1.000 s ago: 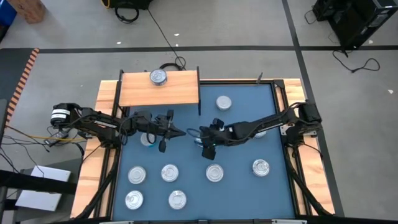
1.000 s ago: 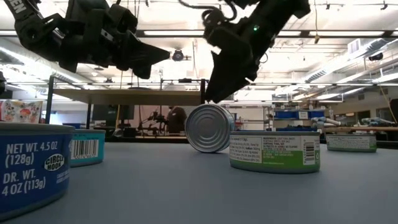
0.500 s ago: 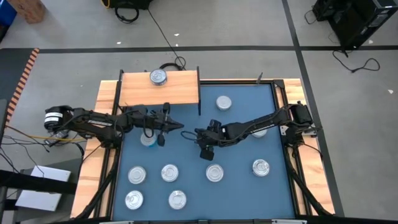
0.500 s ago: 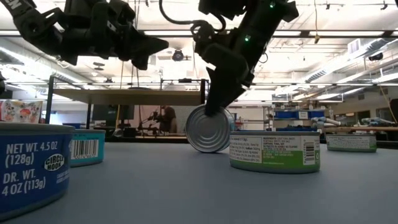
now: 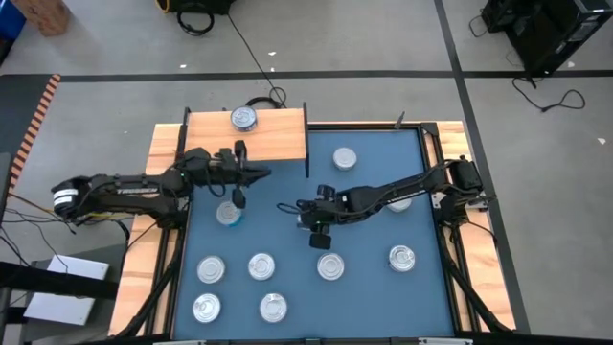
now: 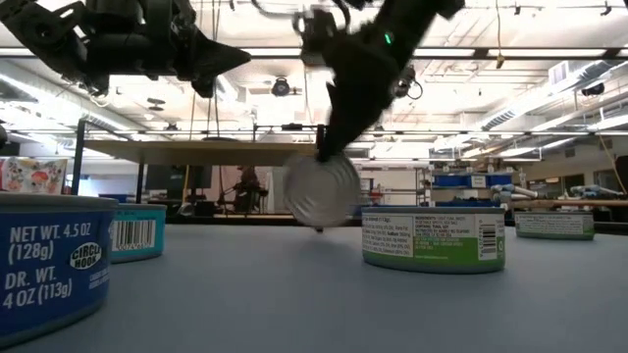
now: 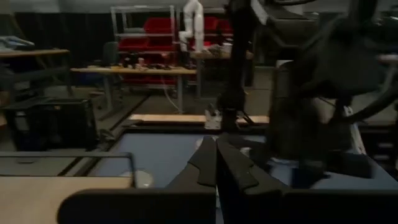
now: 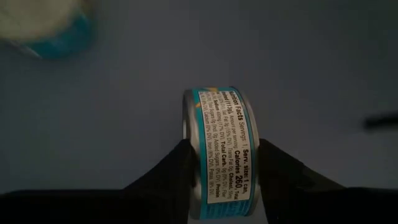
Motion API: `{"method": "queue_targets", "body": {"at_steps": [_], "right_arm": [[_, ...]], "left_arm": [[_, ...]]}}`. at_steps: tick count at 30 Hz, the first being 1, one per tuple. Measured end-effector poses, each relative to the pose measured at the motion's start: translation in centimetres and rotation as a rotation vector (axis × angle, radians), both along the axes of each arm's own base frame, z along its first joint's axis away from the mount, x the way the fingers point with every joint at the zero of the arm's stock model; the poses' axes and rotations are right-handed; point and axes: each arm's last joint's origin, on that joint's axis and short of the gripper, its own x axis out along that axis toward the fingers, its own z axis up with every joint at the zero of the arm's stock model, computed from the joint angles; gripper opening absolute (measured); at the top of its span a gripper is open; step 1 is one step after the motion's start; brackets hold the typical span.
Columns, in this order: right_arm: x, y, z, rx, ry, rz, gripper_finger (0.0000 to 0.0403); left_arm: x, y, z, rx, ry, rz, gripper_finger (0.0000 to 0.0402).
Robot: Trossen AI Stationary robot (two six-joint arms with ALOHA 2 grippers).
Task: Stack canned seafood by type on shelf
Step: Put the yellow blue tuna can on the shelf
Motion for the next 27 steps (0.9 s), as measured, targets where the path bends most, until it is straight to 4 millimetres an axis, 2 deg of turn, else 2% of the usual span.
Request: {"method": "queue_targets", "body": {"at_steps": [6, 10, 14, 18, 23, 27], "right_arm": [[1.6, 0.3, 4.5, -0.178, -0.117, 0.112, 0.0140], [2.3, 0.5, 7.3, -0.431, -0.164, 0.170, 0.0140], [2.9, -0.1, 8.7, -0.679, -0.177, 0.205, 0.0140], [3.5, -2.9, 9.4, -0.833, -0.139, 0.185, 0.0140], [3.7, -8.0, 9.9, -0.898, -0.119, 0.116, 0.0140], [3.6, -11.5, 10.3, -0.933, -0.118, 0.133, 0.0140]], "left_arm": [[-1.8, 0.2, 0.8, -0.031, -0.002, 0.044, 0.0001], [-2.3, 0.2, 0.9, -0.043, 0.014, 0.063, 0.0001], [-2.3, 0.2, 0.9, -0.039, 0.012, 0.089, 0.0001], [-2.3, 0.3, 0.9, -0.036, 0.012, 0.103, 0.0001], [-2.3, 0.3, 0.9, -0.034, 0.011, 0.104, 0.0001], [-2.3, 0.3, 1.0, -0.028, 0.008, 0.105, 0.0001]]}}
